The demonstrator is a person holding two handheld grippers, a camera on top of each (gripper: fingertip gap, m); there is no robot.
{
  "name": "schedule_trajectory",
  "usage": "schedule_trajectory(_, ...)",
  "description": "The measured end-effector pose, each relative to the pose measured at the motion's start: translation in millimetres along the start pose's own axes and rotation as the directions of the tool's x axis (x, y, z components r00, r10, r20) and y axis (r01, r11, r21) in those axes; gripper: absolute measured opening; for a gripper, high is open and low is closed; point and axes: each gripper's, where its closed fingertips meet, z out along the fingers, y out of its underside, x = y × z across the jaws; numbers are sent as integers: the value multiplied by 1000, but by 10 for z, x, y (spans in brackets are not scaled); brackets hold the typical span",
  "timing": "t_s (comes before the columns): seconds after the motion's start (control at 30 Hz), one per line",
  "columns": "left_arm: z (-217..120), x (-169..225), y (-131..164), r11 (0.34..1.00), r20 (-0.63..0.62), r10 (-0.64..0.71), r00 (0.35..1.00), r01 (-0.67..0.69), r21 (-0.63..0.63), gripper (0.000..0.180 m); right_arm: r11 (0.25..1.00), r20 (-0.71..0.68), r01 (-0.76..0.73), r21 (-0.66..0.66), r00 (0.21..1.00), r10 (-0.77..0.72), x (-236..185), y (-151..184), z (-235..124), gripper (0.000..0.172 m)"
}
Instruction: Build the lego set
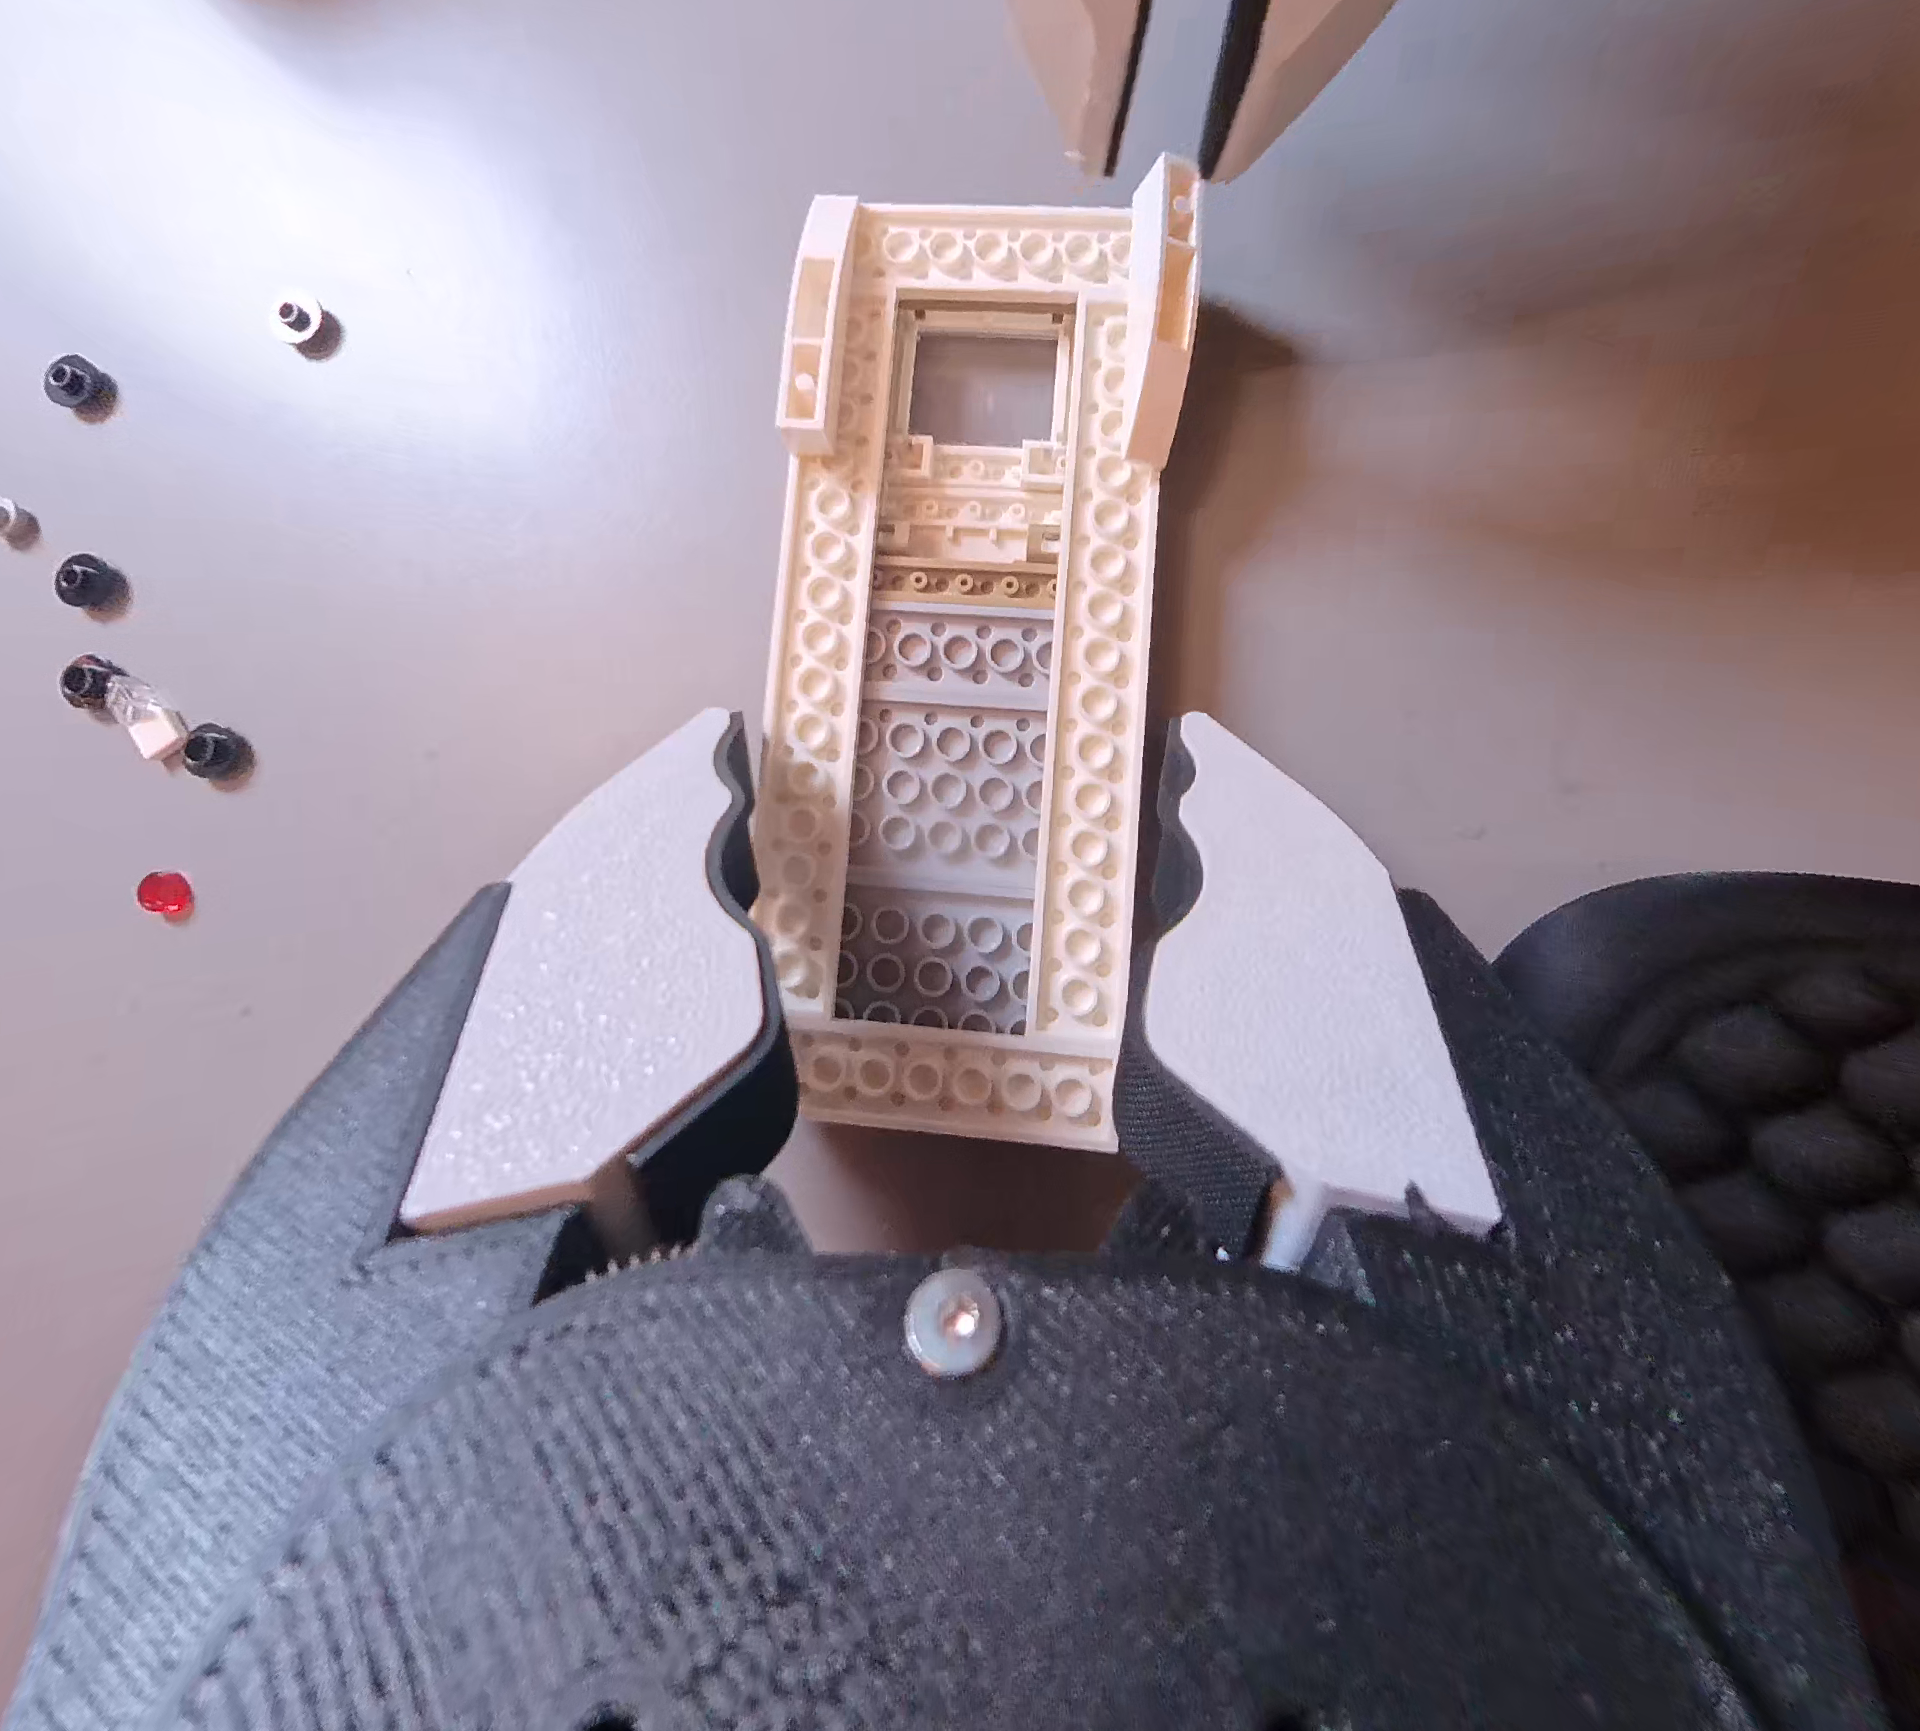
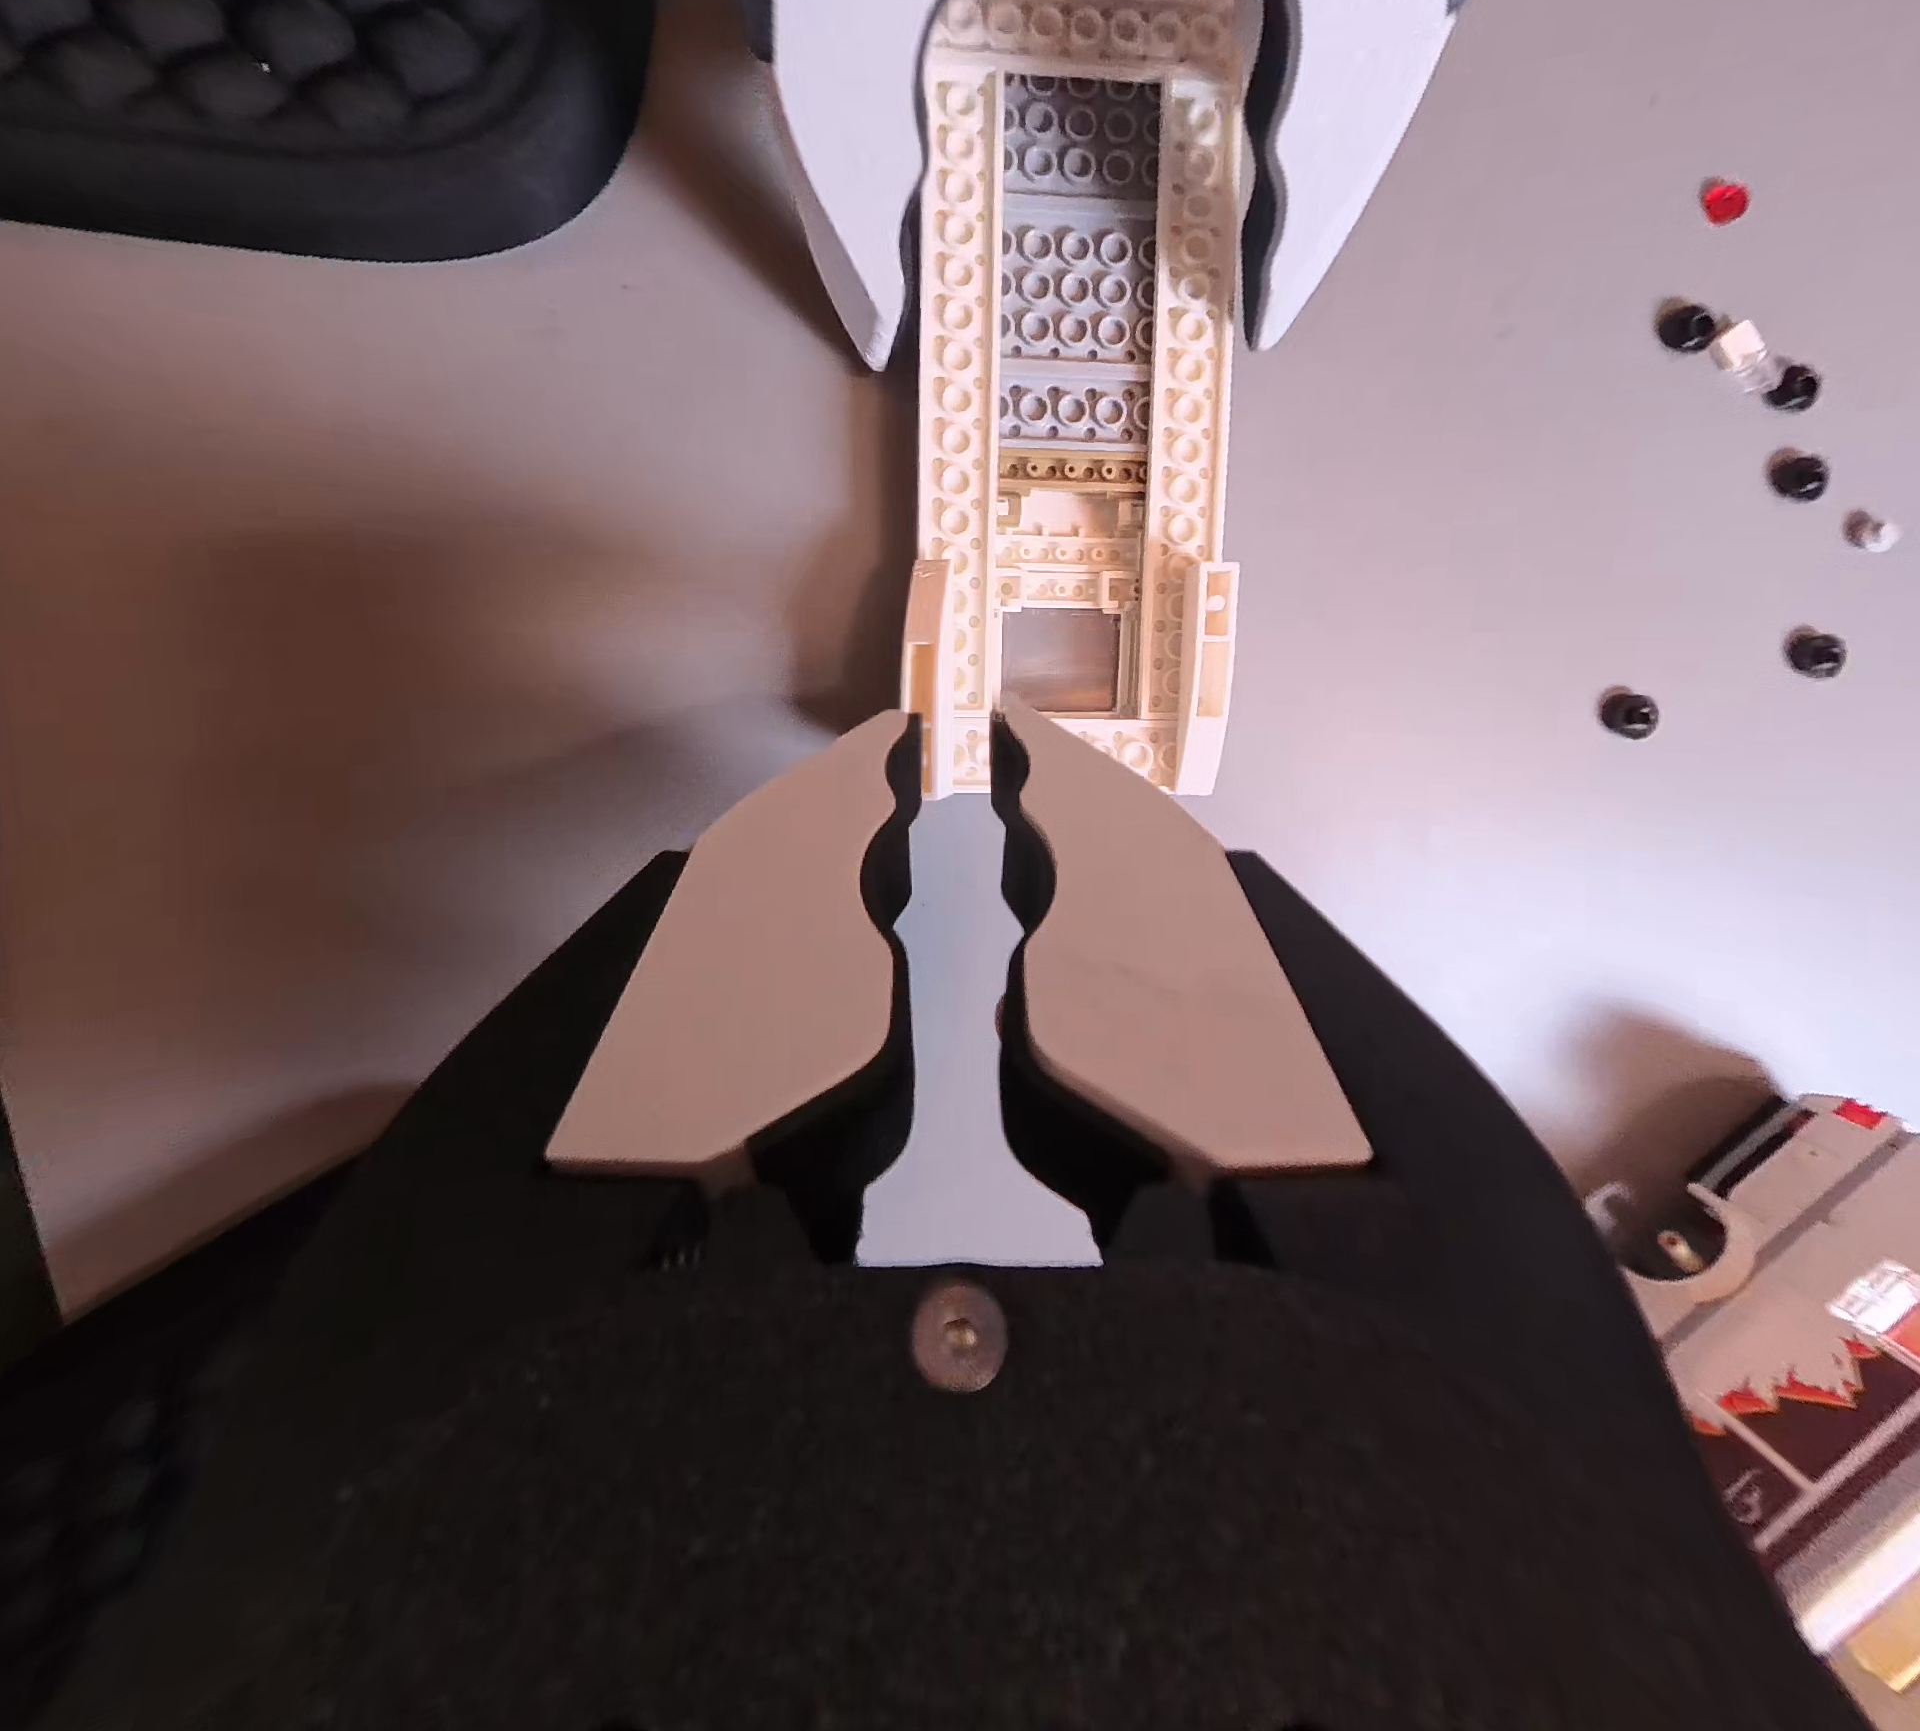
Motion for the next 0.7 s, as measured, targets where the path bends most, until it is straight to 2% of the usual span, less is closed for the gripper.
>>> schedule_trajectory(0.03,0,-3,-1,1000,3,0,1000,0,0,76,999,-21,32,8,999,-31,-17,-6,-12,12)
schedule_trajectory(0.23,33,-6,-16,1000,9,3,1000,-3,-3,78,976,-213,213,-52,952,-219,-61,43,80,16)
schedule_trajectory(0.3,47,1,-20,1000,3,0,1000,0,-4,77,970,-235,235,-67,941,-244,-64,52,121,17)
schedule_trajectory(0.4,46,10,-19,1000,-1,1,1000,-1,-8,75,972,-232,224,-75,944,-235,-44,59,151,8)
schedule_trajectory(0.53,41,17,-14,1000,-3,5,1000,-5,-13,72,987,-158,146,-72,975,-156,-26,69,154,7)
schedule_trajectory(0.7,42,15,-17,1000,-2,8,1000,-8,-8,72,997,49,27,-77,999,-23,-17,77,162,7)
